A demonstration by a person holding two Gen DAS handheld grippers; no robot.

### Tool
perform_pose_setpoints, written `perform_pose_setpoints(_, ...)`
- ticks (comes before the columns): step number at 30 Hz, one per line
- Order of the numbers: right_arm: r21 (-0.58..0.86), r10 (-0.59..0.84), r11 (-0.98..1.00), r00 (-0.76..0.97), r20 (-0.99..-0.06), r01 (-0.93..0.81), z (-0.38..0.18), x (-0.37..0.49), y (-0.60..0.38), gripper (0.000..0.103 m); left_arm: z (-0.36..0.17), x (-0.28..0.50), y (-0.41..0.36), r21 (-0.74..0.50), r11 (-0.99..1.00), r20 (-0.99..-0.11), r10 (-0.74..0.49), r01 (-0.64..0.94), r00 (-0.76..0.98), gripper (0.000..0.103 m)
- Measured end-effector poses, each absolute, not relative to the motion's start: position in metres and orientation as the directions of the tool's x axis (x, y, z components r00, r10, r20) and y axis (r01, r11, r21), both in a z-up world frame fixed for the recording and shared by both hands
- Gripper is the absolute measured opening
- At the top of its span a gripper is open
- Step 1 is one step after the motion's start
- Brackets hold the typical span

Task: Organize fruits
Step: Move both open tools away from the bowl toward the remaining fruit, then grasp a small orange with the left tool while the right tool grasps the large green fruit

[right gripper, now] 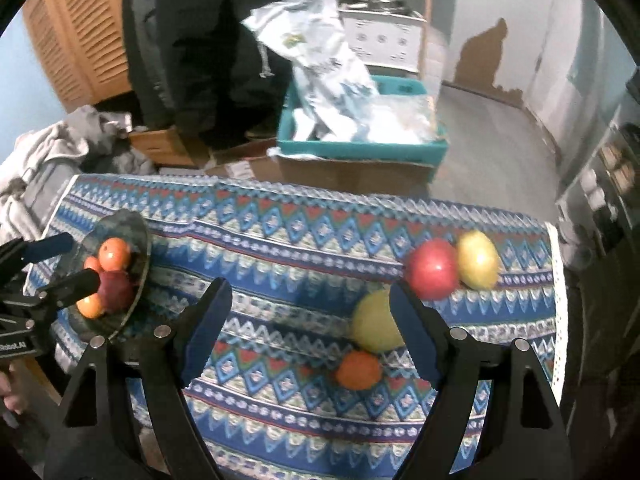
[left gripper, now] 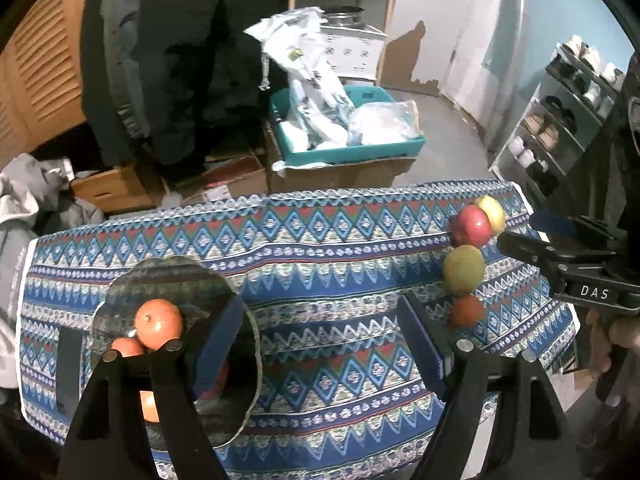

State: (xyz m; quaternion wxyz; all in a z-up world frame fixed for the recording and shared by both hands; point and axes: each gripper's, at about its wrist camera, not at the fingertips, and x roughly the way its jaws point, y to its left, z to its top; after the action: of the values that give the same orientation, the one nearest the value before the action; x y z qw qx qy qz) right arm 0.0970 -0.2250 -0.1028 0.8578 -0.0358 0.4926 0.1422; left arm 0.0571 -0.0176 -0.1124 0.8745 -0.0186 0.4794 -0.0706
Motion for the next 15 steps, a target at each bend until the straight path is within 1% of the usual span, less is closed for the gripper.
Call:
perform_pose_setpoints(5, 0.081, 0.186, 0.969, 0.468, -0.864, -0.235, -0.112, 0.099, -0.247, 0.082, -0.121, 0.067, -0.035, -0.09, 0.987, -0.845, -0.145, 0.131, 0.515, 0.081)
perform_pose_setpoints(9, 0.083, 0.167, 0.976, 0.454, -0.875, -0.201, -0.123, 0.103, -0.261, 0.085, -0.132, 0.077, -0.044, -0.09, 0.986, -0.857, -0.149, 0.14, 0.494, 0.081)
perform_pose_setpoints(15, 0.099, 0.153, 0.983, 0.384, -0.91, -0.157, -0.157, 0.12, -0.274, 0.086, -0.152, 0.094, -0.052, -0.091, 0.986, -0.872, -0.148, 0.142, 0.467, 0.081)
